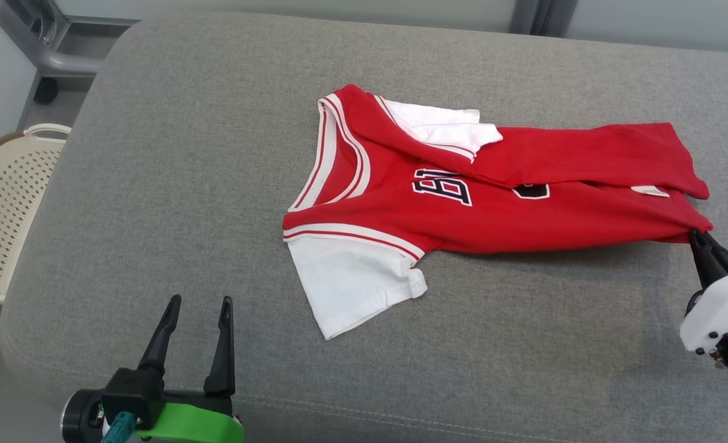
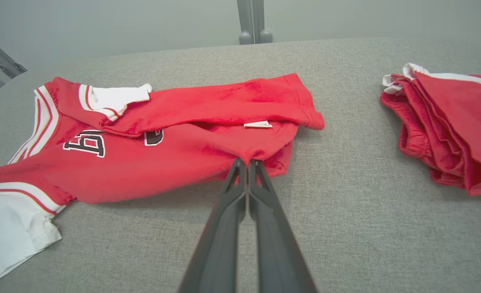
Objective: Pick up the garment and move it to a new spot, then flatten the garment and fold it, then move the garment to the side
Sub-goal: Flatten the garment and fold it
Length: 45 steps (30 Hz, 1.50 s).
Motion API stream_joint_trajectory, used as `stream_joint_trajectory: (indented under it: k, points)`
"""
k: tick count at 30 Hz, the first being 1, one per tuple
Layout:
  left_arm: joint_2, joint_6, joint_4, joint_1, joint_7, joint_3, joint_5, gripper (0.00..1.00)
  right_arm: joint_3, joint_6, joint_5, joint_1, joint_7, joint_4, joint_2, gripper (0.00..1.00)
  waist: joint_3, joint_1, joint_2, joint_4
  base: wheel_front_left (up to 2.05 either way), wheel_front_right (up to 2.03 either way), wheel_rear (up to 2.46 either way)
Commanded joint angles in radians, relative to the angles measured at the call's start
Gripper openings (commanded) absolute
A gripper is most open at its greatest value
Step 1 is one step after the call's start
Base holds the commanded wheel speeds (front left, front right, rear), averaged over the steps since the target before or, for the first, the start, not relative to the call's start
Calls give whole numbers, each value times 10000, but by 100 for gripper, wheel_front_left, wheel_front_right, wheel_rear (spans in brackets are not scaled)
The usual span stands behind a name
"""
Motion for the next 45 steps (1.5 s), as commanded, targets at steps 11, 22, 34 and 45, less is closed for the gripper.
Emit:
stream_joint_trajectory:
  k: [11, 22, 34, 45]
  points:
    - [14, -71, -140, -415, -4, -224, 48, 100, 245, -4, -499, -3351, -123, 2955, -775, 0, 935, 0, 0, 258, 0, 0, 0]
    - [12, 19, -93, -837, -4, -470, -115, 100, 582, -6, -1278, -5868, -1225, 7067, -1158, 100, 1606, 0, 0, 872, 0, 0, 0]
    - [14, 353, 45, -466, -4, -191, 175, 100, 482, -7, -1102, -5250, -2438, 7655, -1409, 100, 618, 0, 0, 466, 0, 0, 0]
    - [23, 608, 343, -40, -3, 191, 501, 100, 452, -7, -1485, -3675, -3609, 6166, -750, 100, -506, 0, 0, -260, 0, 0, 0]
